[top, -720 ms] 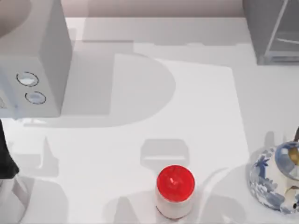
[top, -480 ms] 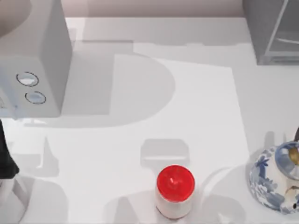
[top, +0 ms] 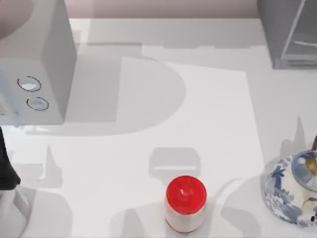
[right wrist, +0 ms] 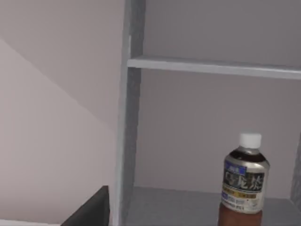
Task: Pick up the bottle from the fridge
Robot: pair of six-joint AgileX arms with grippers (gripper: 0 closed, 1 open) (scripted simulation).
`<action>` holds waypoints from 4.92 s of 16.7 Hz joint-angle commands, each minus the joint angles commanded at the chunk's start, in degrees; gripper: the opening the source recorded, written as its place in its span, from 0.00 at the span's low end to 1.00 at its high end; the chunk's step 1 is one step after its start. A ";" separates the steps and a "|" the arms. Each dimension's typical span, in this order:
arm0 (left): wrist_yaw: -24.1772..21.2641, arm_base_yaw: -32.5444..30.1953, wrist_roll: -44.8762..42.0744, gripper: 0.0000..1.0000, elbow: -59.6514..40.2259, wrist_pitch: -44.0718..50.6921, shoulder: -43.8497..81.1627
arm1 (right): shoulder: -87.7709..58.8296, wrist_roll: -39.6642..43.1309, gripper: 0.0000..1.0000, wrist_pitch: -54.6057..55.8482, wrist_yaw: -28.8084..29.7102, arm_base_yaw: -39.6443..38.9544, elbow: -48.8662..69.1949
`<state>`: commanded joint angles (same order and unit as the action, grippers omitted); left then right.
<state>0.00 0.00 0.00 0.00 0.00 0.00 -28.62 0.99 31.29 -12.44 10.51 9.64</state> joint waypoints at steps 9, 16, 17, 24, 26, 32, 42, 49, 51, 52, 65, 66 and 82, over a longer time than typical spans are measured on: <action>0.00 0.00 0.00 1.00 0.00 0.00 0.00 | -49.04 -1.14 1.00 43.34 -13.23 12.97 1.57; 0.00 0.00 0.00 1.00 0.00 0.00 0.00 | -71.67 -1.94 1.00 59.08 -16.88 19.29 0.99; 0.00 0.00 0.00 1.00 0.00 0.00 0.00 | -73.03 -1.98 1.00 60.34 -16.96 19.72 0.97; 0.00 0.00 0.00 1.00 0.00 0.00 0.00 | -74.05 -1.99 1.00 61.23 -16.93 19.74 1.21; 0.00 0.00 0.00 1.00 0.00 0.00 0.00 | -74.98 -1.81 1.00 60.32 -16.32 18.99 3.21; 0.00 0.00 0.00 1.00 0.00 0.00 0.00 | -82.06 -1.45 1.00 49.84 -9.84 13.37 21.63; 0.00 0.00 0.00 1.00 0.00 0.00 0.00 | -91.10 -1.63 1.00 32.33 -0.40 4.27 46.49; 0.00 0.00 0.00 1.00 0.00 0.00 0.00 | -93.76 -1.61 1.00 30.47 -0.08 3.98 50.62; 0.00 0.00 0.00 1.00 0.00 0.00 0.00 | -96.33 -1.59 1.00 28.35 0.49 3.46 56.02; 0.00 0.00 0.00 1.00 0.00 0.00 0.00 | -97.61 -1.58 1.00 27.24 0.78 3.18 58.63; 0.00 0.00 0.00 1.00 0.00 0.00 0.00 | -100.12 -1.54 0.55 24.70 1.45 2.54 63.10; 0.00 0.00 0.00 1.00 0.00 0.00 0.00 | -100.12 -1.54 0.47 24.70 1.45 2.54 63.10; 0.00 0.00 0.00 1.00 0.00 0.00 0.00 | -99.88 -1.60 0.00 24.52 1.45 2.73 63.13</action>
<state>0.00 0.00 0.00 0.00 0.00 0.00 -128.51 -0.61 55.81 -10.99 13.24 72.77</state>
